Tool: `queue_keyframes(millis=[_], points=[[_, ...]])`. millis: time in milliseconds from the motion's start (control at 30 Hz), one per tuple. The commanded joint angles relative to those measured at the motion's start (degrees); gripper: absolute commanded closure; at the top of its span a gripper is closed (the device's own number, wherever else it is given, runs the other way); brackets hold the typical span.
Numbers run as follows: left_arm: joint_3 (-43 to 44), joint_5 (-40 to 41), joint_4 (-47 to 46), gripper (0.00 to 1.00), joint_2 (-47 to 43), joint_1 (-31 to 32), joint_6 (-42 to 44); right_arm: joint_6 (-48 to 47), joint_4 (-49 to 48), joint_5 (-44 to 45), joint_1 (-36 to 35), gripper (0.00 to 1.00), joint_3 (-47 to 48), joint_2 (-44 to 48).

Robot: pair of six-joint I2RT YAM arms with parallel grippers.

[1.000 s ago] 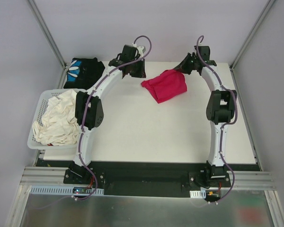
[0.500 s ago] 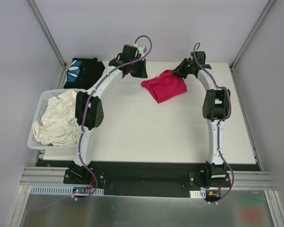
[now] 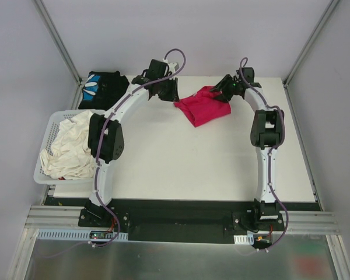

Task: Fold and stack the t-shirts
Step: Fold the long partially folded tshirt into a neat square

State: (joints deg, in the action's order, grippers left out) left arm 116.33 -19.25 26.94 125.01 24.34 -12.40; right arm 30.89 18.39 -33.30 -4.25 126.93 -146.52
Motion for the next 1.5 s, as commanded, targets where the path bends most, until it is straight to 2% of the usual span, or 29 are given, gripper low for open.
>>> queue_keyframes(millis=[0,233,300,333,367,467,500,533,567,733,1000,1300,1467], points=[[-3.03,-0.18,-0.04,0.82,-9.95,0.36,1.06,-0.13,-0.9,-0.54,2.49,0.45,0.6,8.35],[-10.59,0.7,-0.04,0.82,-16.72,1.59,1.5,-0.75,1.03,0.43,4.16,0.41,3.76,13.97],[-11.91,1.31,-0.04,0.82,-18.56,1.94,1.51,-0.84,1.3,-0.97,4.08,0.42,0.54,16.95],[-14.18,1.58,-0.13,0.83,-20.4,2.29,1.51,-2.4,-2.45,-0.63,2.77,0.51,-8.72,25.23],[-15.25,1.58,-0.22,0.83,-20.68,2.29,1.51,-2.68,-3.79,-0.37,2.32,0.54,-16.38,27.4],[-16.92,1.93,-1.1,0.83,-21.47,2.56,1.42,-3.64,-6.79,0.34,-0.13,0.63,-26.7,33.66],[-17.1,1.93,-1.27,0.83,-21.56,2.56,1.5,-3.82,-7.4,0.43,-0.58,0.68,-29.0,34.71],[-17.19,1.84,-1.36,0.83,-21.39,2.56,1.59,-3.74,-8.97,0.34,-1.19,0.76,-30.76,35.77],[-17.19,1.76,-1.45,0.83,-21.3,2.64,1.59,-3.91,-9.16,0.08,-2.24,0.79,-32.09,35.86],[-17.11,1.75,-1.45,0.83,-20.95,2.64,2.03,-3.39,-11.53,0.08,-4.62,0.82,-38.42,35.69],[-14.65,1.49,-1.45,0.82,-20.6,2.64,2.21,-1.45,-14.43,-0.63,-6.47,0.81,-36.41,29.46],[-11.48,1.67,-0.92,0.8,-19.54,2.64,3.26,1.88,-15.4,-2.29,-6.47,0.81,-27.46,18.73],[-9.37,2.63,-0.4,0.79,-19.45,2.56,4.05,3.64,-15.32,-3.17,-6.47,0.76,-23.4,12.15]])
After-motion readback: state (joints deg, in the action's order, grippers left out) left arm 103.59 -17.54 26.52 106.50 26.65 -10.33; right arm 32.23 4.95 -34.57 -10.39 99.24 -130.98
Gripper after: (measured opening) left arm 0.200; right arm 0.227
